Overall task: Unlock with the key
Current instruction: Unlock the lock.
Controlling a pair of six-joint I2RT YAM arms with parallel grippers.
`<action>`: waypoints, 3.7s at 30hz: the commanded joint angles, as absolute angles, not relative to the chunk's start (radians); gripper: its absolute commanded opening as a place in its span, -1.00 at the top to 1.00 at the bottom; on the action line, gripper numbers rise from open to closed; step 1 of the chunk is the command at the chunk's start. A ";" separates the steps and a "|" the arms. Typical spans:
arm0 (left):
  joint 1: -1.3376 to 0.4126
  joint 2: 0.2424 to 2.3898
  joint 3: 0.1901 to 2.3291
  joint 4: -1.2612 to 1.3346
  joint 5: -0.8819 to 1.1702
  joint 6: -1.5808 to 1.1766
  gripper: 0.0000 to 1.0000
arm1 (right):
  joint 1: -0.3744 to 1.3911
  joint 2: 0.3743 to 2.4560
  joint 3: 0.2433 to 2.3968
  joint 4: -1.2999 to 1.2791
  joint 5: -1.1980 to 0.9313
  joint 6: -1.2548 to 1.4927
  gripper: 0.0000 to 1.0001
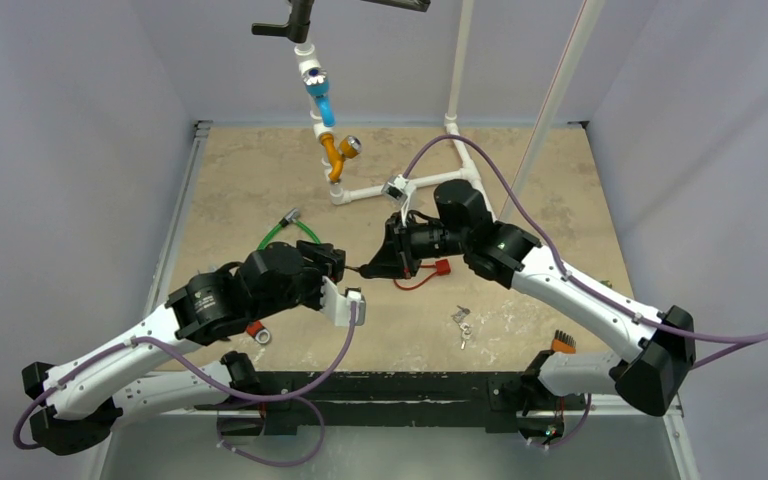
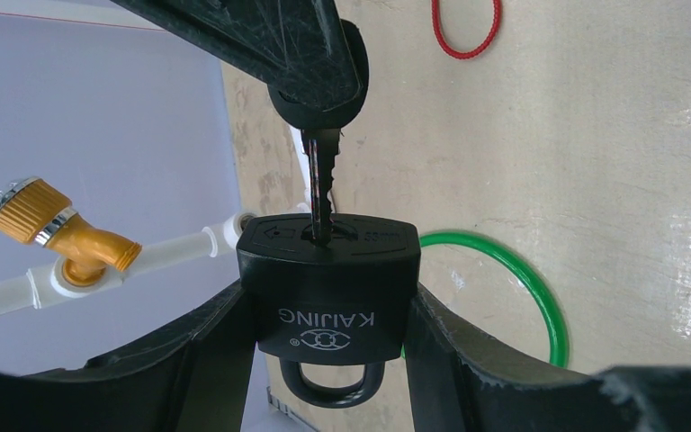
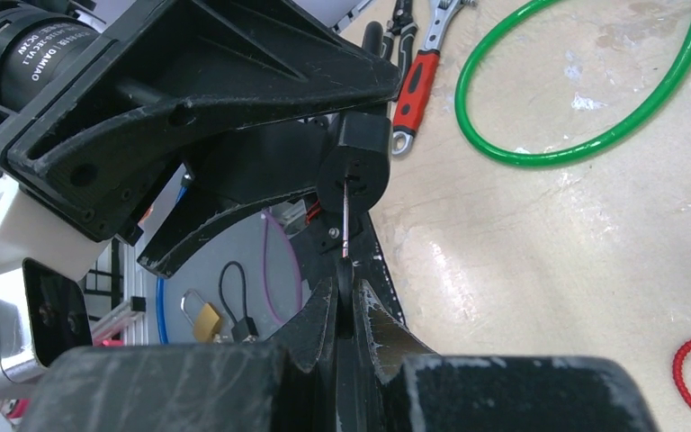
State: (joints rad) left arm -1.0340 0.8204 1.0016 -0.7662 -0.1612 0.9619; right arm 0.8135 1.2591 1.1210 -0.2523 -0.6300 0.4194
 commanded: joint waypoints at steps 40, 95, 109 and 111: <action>-1.040 0.821 1.022 -0.619 -0.183 1.008 1.00 | 0.825 1.228 1.042 -0.031 -0.573 0.508 1.00; -1.069 0.849 1.069 -0.667 -0.143 1.012 1.00 | 0.807 1.240 1.003 0.136 -0.529 0.571 1.00; -1.072 0.868 1.115 -0.643 -0.149 1.008 1.00 | 0.807 1.226 0.967 0.129 -0.592 0.558 1.00; -1.072 0.867 1.113 -0.642 -0.148 1.008 1.00 | 0.807 1.221 0.964 0.129 -0.594 0.559 1.00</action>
